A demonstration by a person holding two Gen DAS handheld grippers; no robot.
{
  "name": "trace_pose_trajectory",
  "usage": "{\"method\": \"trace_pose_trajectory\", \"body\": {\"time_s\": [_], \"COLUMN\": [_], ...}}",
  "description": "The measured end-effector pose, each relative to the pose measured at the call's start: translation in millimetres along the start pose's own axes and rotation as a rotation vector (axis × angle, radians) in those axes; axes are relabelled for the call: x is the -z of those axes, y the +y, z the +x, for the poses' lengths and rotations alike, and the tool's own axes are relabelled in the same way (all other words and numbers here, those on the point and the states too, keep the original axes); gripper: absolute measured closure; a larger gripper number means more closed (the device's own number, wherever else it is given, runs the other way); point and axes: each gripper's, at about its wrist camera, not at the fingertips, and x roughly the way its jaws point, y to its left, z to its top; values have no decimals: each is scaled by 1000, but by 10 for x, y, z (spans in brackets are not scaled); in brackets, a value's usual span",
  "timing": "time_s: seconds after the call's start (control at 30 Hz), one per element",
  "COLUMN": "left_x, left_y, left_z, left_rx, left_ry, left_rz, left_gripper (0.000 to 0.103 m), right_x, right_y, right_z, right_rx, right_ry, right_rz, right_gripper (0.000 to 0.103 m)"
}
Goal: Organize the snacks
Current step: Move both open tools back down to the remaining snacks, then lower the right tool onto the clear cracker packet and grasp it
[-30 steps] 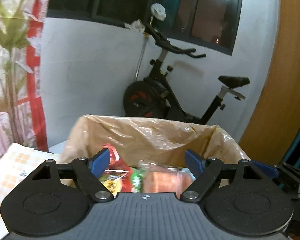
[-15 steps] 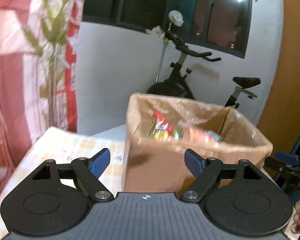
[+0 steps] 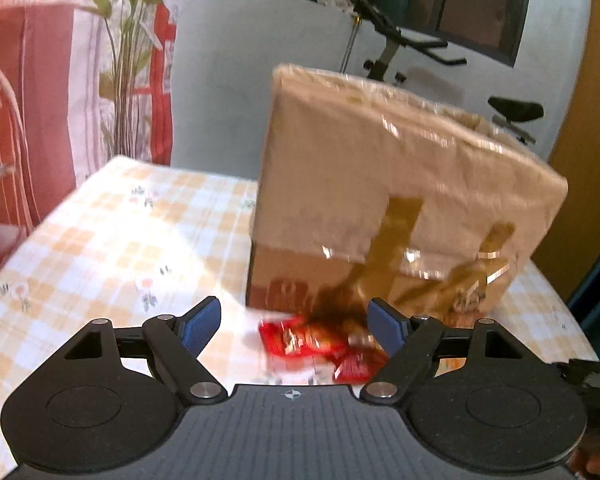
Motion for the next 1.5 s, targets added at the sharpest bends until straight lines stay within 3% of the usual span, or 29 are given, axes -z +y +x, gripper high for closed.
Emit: {"method": "trace_pose_trajectory", "body": {"time_s": [0.13, 0.33, 0.67, 0.97, 1.17, 1.5], "left_x": [83, 147, 197, 221, 227, 248], "left_y": [-1, 28, 8, 16, 23, 32], "left_z": [14, 47, 95, 88, 93, 105], "left_rx": [8, 1, 7, 9, 6, 11], "left_ry": [25, 47, 77, 84, 89, 96], "left_rz": [-6, -20, -26, -35, -43, -47], "left_gripper": [21, 21, 21, 21, 21, 21], "right_x": [24, 116, 144, 210, 224, 248], "right_y": [32, 162, 161, 374, 397, -16], "right_z": [134, 198, 138, 162, 106, 1], "right_rx": [63, 69, 53, 58, 67, 103], "right_ry": [23, 12, 44, -21, 0, 51], "right_rz": [-22, -120, -106, -270, -299, -139], "right_gripper": [30, 22, 17, 16, 16, 8]}}
